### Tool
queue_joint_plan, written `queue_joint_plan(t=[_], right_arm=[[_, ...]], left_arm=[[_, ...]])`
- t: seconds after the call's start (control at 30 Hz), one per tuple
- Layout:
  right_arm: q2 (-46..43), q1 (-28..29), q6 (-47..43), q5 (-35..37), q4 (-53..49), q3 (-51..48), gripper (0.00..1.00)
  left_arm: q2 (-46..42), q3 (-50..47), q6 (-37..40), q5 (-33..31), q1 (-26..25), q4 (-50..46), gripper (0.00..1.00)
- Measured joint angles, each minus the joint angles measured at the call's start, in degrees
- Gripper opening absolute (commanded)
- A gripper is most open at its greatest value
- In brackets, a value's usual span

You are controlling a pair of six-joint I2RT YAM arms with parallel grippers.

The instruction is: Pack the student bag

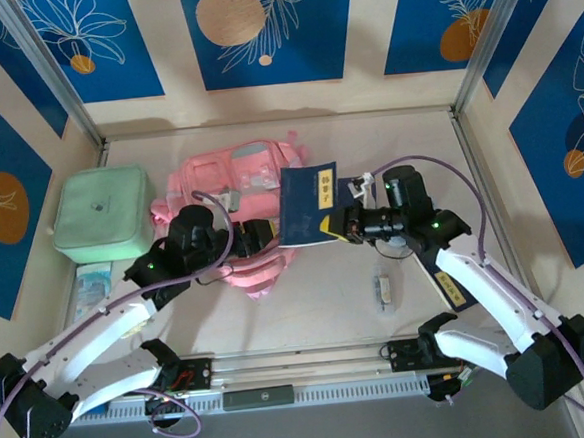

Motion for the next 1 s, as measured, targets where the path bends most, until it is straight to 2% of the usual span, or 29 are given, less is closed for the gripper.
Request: queue_joint_plan(t=[0.13,0.2,0.4,0.7,0.9,1.0], right_arm=[[-1.79,-6.62,-1.16,-0.92,-3.23,-2.93,0.0],[-2.27,-9.49,-1.99,-1.64,-4.92,-4.63,0.0],[-3.21,-14.64,-3.93,-4.0,-8.13,-8.48,0.0],[-5.09,-16.76,-5.03,-5.86,-9.27,-9.66,0.0],[-5.2,-17.18,-4.98,-7.15,-8.96,-10.08,0.0],[-5.2,-17.27,-4.96,-7.54,-8.7,-10.6,0.0]], left_arm=[[3.08,3.93,12.37,-7.43,0.13,-8.59,0.63],[6.58,5.77,18.05,-10.34,0.2,-12.0,0.69],[17.07,7.06,30.58,-14.84,0.2,-14.34,0.74],[33.99,15.06,40.5,-18.08,0.44,-15.89,0.78],[40.57,18.67,44.13,-17.55,1.33,-15.87,0.78],[42.8,18.93,44.94,-16.57,1.68,-16.0,0.74]])
